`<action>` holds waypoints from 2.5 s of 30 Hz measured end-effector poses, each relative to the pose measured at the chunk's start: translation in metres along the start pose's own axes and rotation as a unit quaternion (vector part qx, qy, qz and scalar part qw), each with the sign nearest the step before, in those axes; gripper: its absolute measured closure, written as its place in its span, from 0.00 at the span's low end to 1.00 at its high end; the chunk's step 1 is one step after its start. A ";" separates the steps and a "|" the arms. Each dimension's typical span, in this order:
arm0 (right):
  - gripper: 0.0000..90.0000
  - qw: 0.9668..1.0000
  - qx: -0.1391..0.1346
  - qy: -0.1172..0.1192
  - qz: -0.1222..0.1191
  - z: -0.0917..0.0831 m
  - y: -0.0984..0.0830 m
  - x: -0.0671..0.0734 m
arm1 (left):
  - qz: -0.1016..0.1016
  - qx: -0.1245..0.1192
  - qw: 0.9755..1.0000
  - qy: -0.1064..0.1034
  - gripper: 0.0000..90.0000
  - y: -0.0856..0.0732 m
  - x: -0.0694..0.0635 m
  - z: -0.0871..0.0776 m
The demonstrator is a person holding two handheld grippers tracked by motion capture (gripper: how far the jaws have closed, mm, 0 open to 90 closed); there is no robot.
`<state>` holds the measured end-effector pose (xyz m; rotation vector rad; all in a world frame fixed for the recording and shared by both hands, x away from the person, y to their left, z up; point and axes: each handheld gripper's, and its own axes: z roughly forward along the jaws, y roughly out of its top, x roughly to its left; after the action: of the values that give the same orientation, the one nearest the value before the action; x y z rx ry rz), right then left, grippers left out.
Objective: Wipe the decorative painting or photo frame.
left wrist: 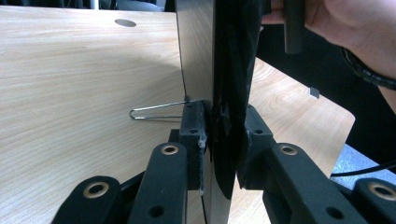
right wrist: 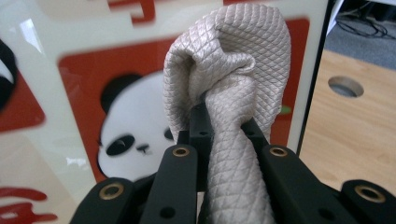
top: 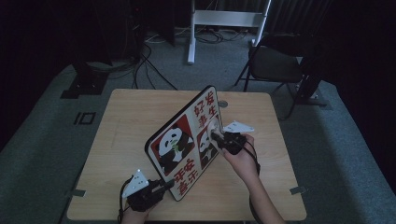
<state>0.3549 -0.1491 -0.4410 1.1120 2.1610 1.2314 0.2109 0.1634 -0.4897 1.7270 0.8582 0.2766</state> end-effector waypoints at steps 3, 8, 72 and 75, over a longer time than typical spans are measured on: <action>0.91 1.000 0.009 -0.001 0.003 0.003 -0.007 -0.002 | 0.001 0.001 1.000 0.001 0.85 0.000 0.000 0.000; 0.91 1.000 0.021 -0.001 0.010 0.006 -0.019 -0.004 | 0.001 0.001 1.000 0.000 0.85 0.000 0.000 0.000; 0.91 0.999 -0.023 -0.001 0.035 -0.028 -0.005 -0.007 | -0.003 0.000 1.000 -0.001 0.85 0.000 0.000 0.001; 0.91 0.999 -0.042 0.000 0.031 -0.035 0.009 -0.006 | -0.003 0.000 1.000 0.000 0.85 0.000 0.000 0.001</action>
<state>0.3387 -0.1693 -0.4155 1.1522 2.0697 1.3363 0.2111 0.1630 -0.4899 1.7236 0.8620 0.2723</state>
